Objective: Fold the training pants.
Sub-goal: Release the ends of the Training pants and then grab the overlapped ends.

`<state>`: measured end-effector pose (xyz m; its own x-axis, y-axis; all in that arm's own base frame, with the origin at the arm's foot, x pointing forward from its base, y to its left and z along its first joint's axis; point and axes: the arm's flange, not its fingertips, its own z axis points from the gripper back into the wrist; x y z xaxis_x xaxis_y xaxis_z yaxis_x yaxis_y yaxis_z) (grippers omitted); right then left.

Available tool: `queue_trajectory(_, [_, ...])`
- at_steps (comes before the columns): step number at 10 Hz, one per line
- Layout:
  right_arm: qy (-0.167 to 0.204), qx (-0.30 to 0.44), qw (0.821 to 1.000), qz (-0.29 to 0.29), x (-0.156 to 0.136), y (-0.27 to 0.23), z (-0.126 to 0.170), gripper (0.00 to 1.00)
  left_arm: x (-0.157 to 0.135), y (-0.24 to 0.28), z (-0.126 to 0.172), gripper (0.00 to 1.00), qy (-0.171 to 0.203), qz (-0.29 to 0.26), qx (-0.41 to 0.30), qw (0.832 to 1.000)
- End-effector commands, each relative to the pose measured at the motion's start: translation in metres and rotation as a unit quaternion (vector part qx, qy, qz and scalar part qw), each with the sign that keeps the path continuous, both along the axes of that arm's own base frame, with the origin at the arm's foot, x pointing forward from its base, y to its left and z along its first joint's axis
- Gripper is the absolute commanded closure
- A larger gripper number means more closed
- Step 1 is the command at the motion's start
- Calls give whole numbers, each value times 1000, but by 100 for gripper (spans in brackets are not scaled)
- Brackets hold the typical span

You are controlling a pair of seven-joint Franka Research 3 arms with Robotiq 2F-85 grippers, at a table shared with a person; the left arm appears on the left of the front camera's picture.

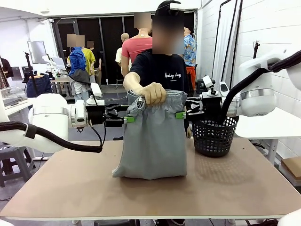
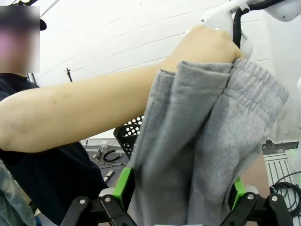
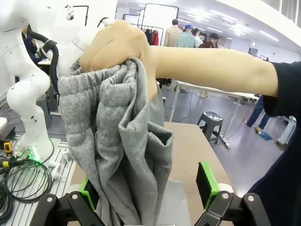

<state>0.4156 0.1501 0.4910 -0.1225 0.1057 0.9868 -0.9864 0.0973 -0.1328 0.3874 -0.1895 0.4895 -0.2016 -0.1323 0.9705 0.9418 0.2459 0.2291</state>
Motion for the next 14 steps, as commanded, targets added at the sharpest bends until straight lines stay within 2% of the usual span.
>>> queue_trajectory(1, [-5, 8, 1000, -9, -2, 5, -4, 0, -10, 2, -6, 0, -15, 36, -6, 999])
queue_trajectory(5, [10, 3, 1000, 17, -3, 4, -4, 0, -9, 7, -10, 0, -2, 20, -3, 1000])
queue_trajectory(7, [24, -5, 999, 41, -4, 7, -6, 0, -3, 5, -13, 0, 8, -33, -8, 999])
queue_trajectory(11, [61, -28, 995, 71, -5, 11, -19, 0, 3, 6, -21, 0, 26, -58, -6, 998])
queue_trajectory(14, [69, -31, 994, 75, -6, 15, -23, 0, 6, -1, -26, 0, 35, -73, -8, 997])
